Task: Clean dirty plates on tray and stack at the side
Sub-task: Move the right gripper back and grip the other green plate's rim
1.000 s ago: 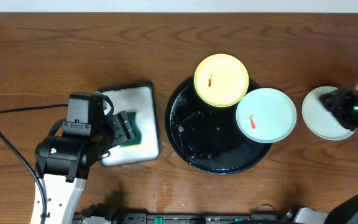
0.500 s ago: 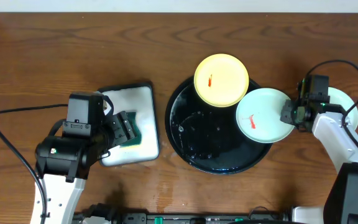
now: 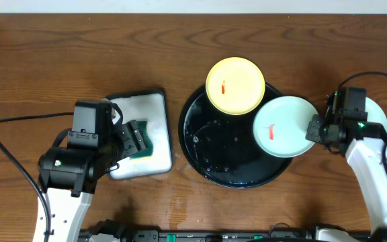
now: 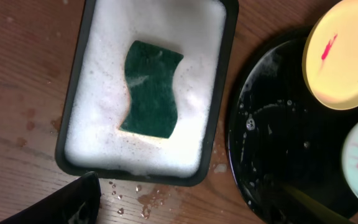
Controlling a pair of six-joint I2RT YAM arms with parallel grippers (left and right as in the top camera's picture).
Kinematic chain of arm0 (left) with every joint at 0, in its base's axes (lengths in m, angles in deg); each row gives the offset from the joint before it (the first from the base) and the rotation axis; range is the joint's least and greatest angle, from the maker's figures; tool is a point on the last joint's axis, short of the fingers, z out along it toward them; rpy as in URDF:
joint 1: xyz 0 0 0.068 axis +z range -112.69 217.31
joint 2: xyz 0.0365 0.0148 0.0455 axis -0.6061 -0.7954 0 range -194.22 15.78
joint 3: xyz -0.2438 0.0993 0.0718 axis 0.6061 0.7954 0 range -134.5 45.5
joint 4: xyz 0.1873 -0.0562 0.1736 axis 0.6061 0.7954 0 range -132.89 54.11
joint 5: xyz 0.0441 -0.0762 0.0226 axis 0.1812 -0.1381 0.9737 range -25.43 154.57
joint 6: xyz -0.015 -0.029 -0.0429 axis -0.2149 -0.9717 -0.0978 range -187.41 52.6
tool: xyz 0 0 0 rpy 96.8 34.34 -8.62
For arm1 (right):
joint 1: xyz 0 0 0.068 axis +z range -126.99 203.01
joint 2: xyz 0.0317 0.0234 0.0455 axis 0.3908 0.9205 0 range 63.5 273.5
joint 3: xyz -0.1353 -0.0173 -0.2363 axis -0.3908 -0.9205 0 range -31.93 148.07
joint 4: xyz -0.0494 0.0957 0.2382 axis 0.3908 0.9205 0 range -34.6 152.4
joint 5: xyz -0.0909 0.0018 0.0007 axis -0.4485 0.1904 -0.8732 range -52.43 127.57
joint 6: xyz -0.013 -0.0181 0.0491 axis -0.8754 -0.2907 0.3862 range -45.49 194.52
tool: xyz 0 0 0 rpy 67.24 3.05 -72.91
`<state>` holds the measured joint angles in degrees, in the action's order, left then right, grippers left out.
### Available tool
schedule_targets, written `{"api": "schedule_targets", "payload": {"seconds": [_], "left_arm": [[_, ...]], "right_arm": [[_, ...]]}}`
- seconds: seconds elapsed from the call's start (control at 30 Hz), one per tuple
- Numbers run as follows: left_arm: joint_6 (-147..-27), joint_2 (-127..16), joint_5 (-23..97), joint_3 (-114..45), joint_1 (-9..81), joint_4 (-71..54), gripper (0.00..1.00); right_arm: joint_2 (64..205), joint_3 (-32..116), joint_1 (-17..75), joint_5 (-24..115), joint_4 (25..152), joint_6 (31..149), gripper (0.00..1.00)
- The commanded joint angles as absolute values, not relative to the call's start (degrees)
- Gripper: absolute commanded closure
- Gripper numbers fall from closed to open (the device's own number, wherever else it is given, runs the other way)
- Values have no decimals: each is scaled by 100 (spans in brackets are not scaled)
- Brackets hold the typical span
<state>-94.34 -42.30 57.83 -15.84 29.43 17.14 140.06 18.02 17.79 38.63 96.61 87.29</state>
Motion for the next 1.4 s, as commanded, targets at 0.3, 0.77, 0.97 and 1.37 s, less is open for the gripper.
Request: {"api": "schedule_targets", "payload": {"seconds": [0.3,0.77,0.97,1.37], "left_arm": [[-9402,-4248,5772,-1687,2969,1729,18],[-9399,-4248,5772,-1687,2969,1732,18],[-9402,-4248,5772,-1687,2969,1732,18],[-9397,-4339,6019,-1545,2950,1546,18]], "right_arm": [[14340,930,3440,5047,9074,10274,99],[14430,1660,4164,4256,9286,8672,58],[14432,1894,4164,4405,9447,8631,60],[14432,1890,4166,4558,9508,8736,62]]}}
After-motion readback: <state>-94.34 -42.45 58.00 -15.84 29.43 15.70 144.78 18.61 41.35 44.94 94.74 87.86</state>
